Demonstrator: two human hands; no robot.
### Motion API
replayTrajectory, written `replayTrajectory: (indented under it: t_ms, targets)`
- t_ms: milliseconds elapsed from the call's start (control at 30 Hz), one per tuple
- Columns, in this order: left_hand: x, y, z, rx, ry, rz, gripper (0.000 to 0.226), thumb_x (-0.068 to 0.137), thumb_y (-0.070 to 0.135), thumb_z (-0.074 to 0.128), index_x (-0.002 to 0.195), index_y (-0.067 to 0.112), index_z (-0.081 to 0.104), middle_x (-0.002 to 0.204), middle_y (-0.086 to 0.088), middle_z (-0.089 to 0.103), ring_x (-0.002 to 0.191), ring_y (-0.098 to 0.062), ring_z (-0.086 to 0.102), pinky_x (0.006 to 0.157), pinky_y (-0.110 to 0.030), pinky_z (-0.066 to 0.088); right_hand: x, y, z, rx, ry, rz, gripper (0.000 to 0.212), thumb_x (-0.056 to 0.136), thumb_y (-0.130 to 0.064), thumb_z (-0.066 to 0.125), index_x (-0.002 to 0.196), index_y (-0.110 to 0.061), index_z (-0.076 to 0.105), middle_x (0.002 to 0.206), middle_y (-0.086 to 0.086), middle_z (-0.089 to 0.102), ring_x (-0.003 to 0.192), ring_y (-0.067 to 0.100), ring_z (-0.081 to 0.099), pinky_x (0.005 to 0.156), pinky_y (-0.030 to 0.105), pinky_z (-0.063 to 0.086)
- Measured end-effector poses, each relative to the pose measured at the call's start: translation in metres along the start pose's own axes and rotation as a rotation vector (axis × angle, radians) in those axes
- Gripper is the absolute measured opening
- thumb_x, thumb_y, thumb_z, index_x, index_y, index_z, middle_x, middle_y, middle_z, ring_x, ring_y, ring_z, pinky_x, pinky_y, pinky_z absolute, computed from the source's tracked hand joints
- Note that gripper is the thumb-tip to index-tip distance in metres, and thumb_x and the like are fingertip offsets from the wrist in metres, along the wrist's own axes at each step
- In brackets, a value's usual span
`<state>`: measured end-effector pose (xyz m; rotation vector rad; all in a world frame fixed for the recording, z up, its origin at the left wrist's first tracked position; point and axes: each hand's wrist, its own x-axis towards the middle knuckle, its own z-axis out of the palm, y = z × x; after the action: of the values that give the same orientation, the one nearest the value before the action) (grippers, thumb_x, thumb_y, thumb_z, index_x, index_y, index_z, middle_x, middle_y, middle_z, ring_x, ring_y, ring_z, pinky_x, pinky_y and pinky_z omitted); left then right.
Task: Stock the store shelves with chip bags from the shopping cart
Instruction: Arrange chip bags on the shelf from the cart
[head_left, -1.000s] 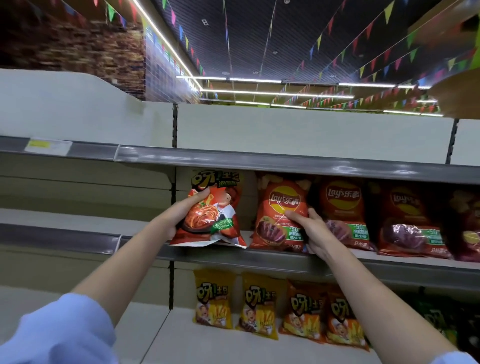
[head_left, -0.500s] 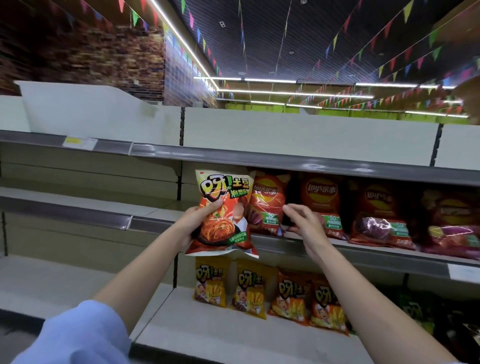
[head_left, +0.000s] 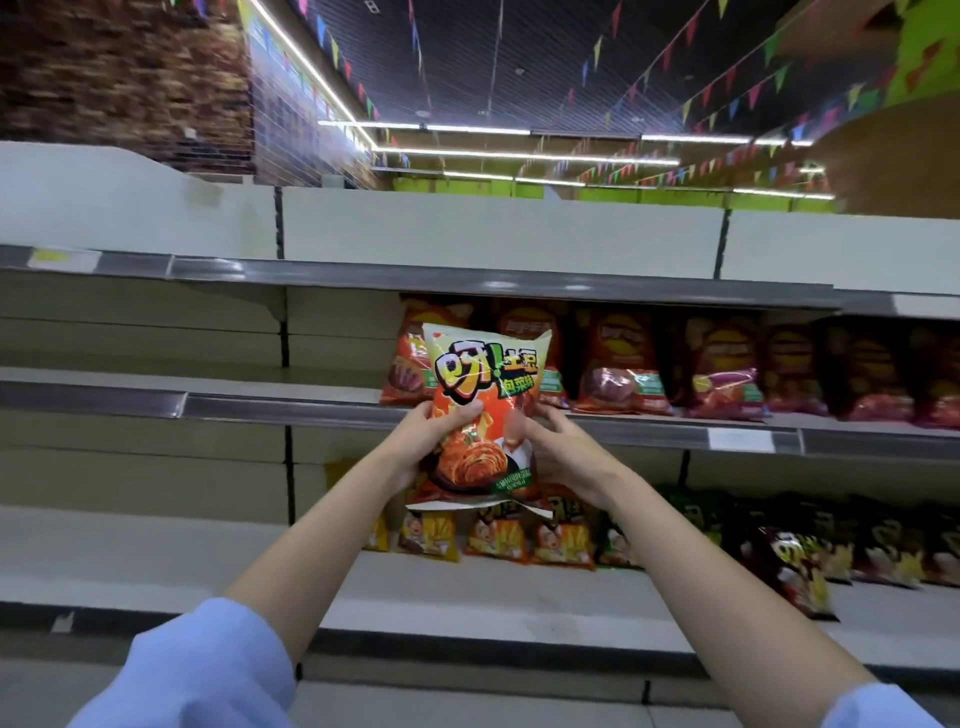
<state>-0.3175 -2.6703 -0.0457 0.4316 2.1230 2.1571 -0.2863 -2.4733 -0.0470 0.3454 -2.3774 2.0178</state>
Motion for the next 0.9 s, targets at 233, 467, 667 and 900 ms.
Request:
replayTrajectory:
  t_ms: [233,467,667,900]
  targets:
    - [-0.004,-0.014,0.072,0.000,-0.132,-0.016,0.092,0.054,0.053,0.082,0.131,0.012,0.051,0.116,-0.006,0.068,0.104,-0.024,0.066,0.095,-0.041,0.051,-0.052,0.018,-0.048,0.042,0.142,0.037,0.068,0.080,-0.046,0.072,0.136,-0.025,0.040,0.118,0.000,0.063,0.104,0.019,0.065,0.082,0.038,0.056]
    - [-0.007,-0.041,0.141,-0.042,-0.279,-0.052,0.095,0.052,0.049,0.089,0.132,0.013,0.050,0.118,-0.006,0.068,0.104,-0.023,0.067,0.094,-0.041,0.052,-0.105,0.047,-0.089,0.079,0.317,0.065,0.051,0.082,-0.035,0.072,0.126,-0.024,0.048,0.117,0.001,0.064,0.103,0.019,0.064,0.080,0.035,0.054]
    - [-0.001,-0.064,0.208,-0.045,-0.398,-0.127,0.110,0.043,0.056,0.088,0.135,0.017,0.043,0.125,-0.007,0.061,0.111,-0.026,0.062,0.100,-0.048,0.047,-0.147,0.069,-0.135,0.072,0.444,0.109,0.042,0.086,-0.028,0.070,0.123,-0.024,0.052,0.113,0.000,0.067,0.098,0.016,0.066,0.071,0.029,0.054]
    - [0.018,-0.089,0.304,-0.051,-0.575,-0.171,0.099,0.055,0.046,0.081,0.139,0.019,0.038,0.130,-0.007,0.058,0.113,-0.025,0.060,0.099,-0.043,0.048,-0.192,0.098,-0.204,0.055,0.600,0.179,0.040,0.088,-0.028,0.068,0.123,-0.029,0.049,0.114,-0.001,0.065,0.099,0.018,0.064,0.074,0.033,0.055]
